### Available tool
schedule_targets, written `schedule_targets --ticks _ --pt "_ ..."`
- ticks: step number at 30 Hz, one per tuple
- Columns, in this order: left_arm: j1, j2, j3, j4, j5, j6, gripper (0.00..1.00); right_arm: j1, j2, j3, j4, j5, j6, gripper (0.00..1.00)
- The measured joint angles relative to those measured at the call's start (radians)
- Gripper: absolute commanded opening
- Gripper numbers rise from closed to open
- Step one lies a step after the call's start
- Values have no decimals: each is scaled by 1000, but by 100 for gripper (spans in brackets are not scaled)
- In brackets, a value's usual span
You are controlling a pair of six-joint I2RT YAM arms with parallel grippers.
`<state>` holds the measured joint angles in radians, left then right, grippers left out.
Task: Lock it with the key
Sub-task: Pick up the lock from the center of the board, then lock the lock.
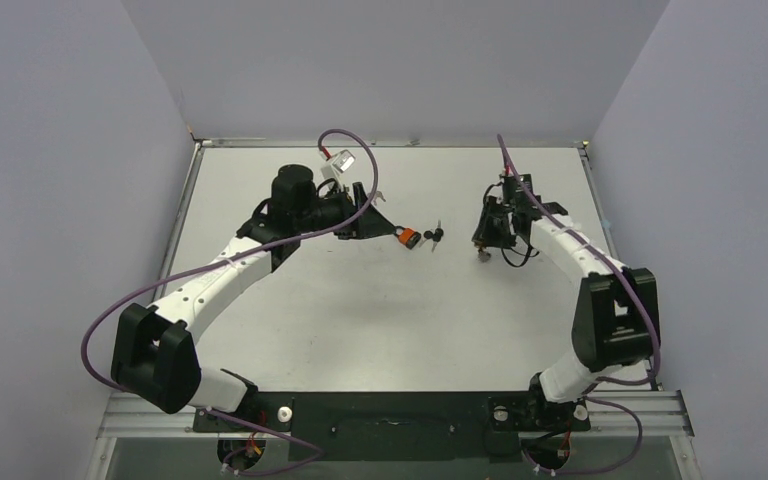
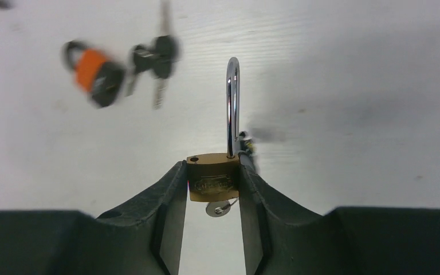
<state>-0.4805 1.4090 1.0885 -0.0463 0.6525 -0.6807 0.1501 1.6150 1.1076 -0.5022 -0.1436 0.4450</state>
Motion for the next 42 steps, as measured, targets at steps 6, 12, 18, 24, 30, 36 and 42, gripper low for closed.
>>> schedule_targets --ticks 6,12,18,24,30,36,42 --pt "0 -3 48 29 72 101 58 116 -214 -8 18 -253 48 0" --pt "26 -35 90 69 229 200 57 194 -373 -12 53 -496 145 0" --pt "61 -42 175 150 441 202 51 313 -485 -6 106 -642 232 0" --pt "61 -42 181 317 566 95 50 445 -521 74 75 -687 216 0" --pt "50 -49 127 479 642 -25 49 497 -533 152 21 -686 175 0" --pt "15 -67 105 517 686 -69 46 517 -533 205 -51 -682 132 0" --pt "-4 -93 105 521 697 -72 36 520 -532 238 -110 -666 93 0"
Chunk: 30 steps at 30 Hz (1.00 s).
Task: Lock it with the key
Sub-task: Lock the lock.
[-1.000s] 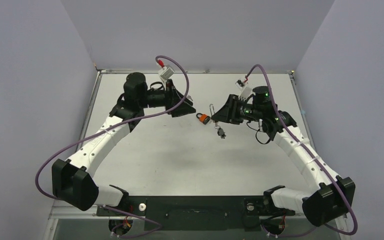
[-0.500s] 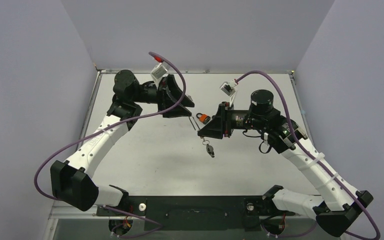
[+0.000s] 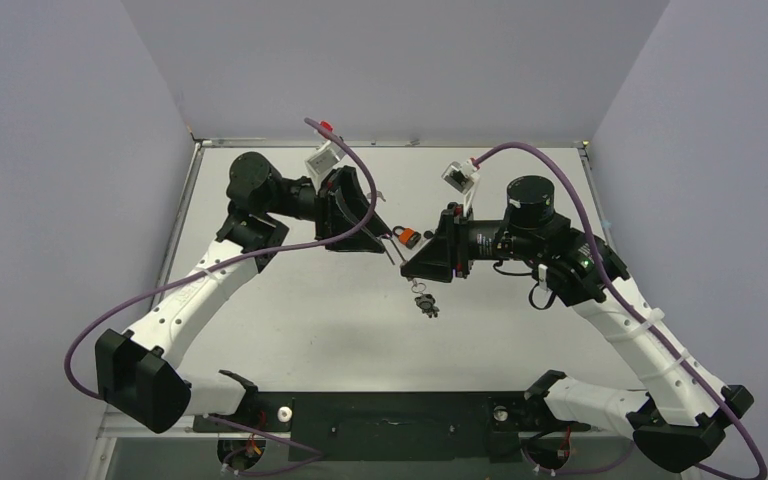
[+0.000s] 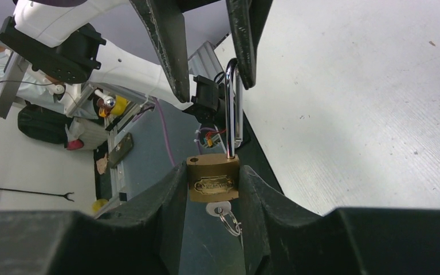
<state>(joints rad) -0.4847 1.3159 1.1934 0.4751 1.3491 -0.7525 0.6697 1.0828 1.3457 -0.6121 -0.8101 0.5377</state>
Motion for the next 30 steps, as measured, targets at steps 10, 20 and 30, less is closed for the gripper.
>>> schedule_targets --ticks 10,20,30 --pt "-12 1 0 -3 0 1 26 1 3 38 -75 33 -41 0" --pt "-14 7 0 -13 -2 6 21 6 14 65 -116 48 -69 0" --pt "-20 15 0 -58 -10 32 16 11 28 99 -166 74 -98 0"
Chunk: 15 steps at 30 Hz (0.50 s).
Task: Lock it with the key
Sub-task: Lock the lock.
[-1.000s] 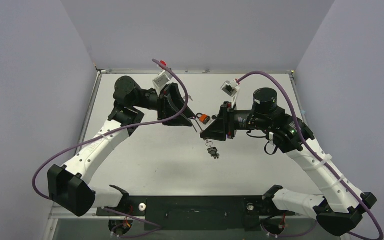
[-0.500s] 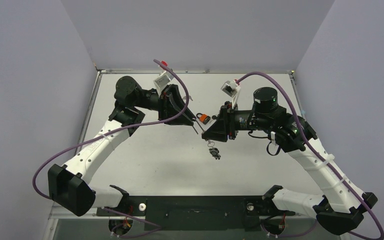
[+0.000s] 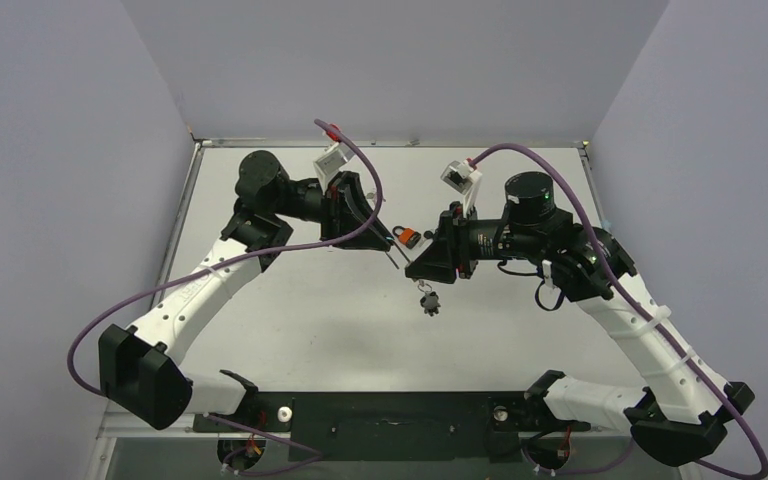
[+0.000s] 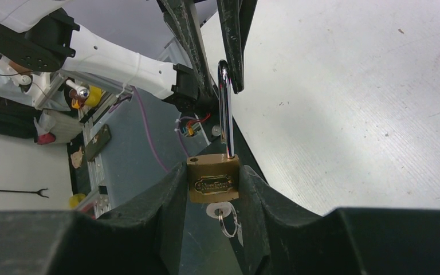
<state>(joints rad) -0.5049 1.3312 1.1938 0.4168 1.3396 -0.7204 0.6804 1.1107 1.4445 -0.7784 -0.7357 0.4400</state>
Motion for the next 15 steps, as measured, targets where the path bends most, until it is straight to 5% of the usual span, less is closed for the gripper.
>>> schedule_targets --ticks 10,15 --pt "-3 10 0 -37 -16 11 0 8 18 26 -27 26 -37 3" --pt "-4 11 16 -112 -69 35 0 9 18 27 -32 82 -64 54"
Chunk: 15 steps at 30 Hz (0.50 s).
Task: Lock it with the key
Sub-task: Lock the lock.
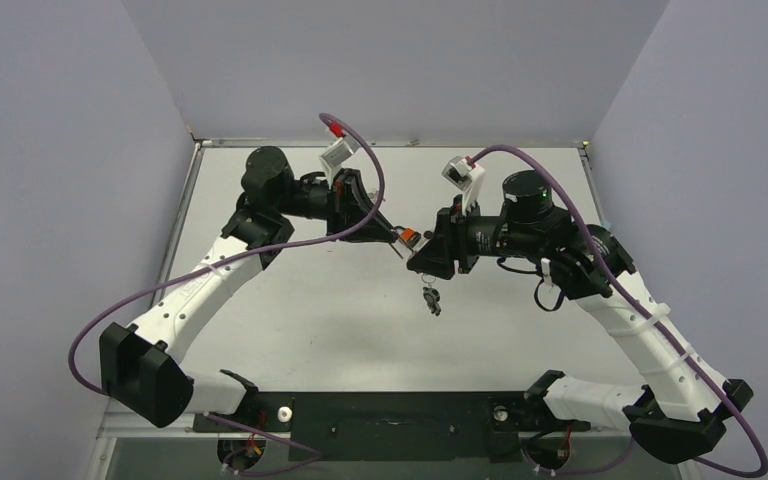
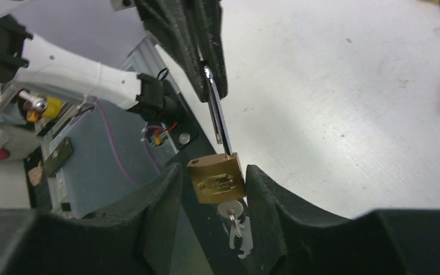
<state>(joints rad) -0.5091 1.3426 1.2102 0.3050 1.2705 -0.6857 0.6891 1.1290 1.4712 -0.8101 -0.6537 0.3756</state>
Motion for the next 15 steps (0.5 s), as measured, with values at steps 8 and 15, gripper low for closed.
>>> schedule_targets --ticks 8,15 --pt "-5 -5 45 -60 -220 -38 0 -87 -93 -132 184 184 10 71" --pt "-8 -54 136 -126 -420 -98 0 -224 -178 -265 559 140 125 63"
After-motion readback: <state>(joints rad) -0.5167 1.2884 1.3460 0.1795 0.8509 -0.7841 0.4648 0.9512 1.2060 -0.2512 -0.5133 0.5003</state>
